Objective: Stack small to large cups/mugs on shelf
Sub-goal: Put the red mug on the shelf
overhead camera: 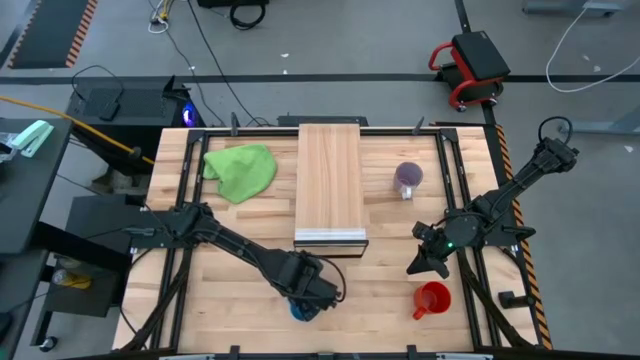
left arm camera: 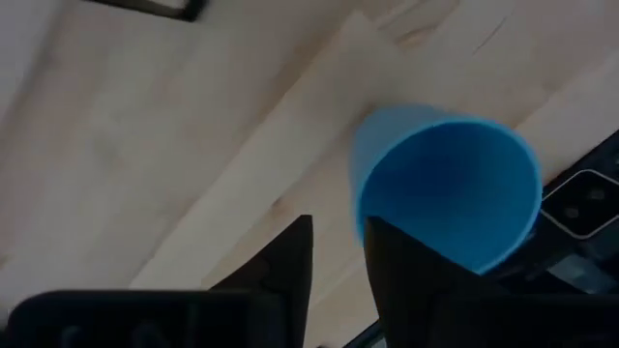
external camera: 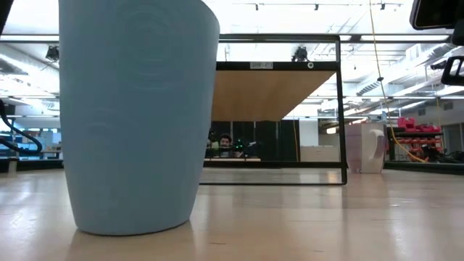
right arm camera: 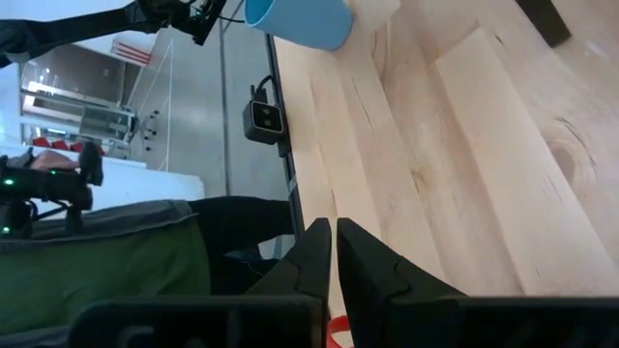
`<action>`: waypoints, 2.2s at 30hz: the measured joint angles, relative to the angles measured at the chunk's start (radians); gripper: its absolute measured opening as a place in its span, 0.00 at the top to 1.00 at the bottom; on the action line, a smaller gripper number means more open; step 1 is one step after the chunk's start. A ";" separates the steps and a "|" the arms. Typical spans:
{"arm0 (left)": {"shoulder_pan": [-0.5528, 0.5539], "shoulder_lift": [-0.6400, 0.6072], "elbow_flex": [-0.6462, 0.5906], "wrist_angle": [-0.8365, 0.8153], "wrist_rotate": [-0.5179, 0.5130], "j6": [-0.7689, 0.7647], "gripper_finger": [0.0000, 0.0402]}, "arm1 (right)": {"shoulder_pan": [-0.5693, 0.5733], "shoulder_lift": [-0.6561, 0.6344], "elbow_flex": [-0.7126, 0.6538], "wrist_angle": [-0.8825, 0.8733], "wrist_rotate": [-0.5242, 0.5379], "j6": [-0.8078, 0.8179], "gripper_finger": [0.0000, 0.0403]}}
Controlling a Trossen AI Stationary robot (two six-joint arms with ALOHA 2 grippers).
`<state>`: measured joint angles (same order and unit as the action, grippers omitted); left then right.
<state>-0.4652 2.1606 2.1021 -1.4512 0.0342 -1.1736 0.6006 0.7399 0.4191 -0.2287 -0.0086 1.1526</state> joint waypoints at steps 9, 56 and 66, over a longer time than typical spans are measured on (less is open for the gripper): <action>-0.017 -0.035 0.078 -0.125 -0.064 -0.008 0.75 | -0.023 -0.006 0.000 0.068 -0.017 0.032 0.92; -0.259 -0.246 -0.526 0.294 -0.139 -0.229 0.82 | 0.402 0.569 0.769 -1.166 0.033 0.789 0.82; -0.231 -0.246 -0.525 0.352 -0.139 -0.229 0.81 | 0.491 0.569 0.728 -1.114 0.041 0.932 0.70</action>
<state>-0.6964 1.9145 1.5766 -1.0991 -0.1049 -1.4029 1.0917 1.3087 1.1468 -1.3432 0.0325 2.0848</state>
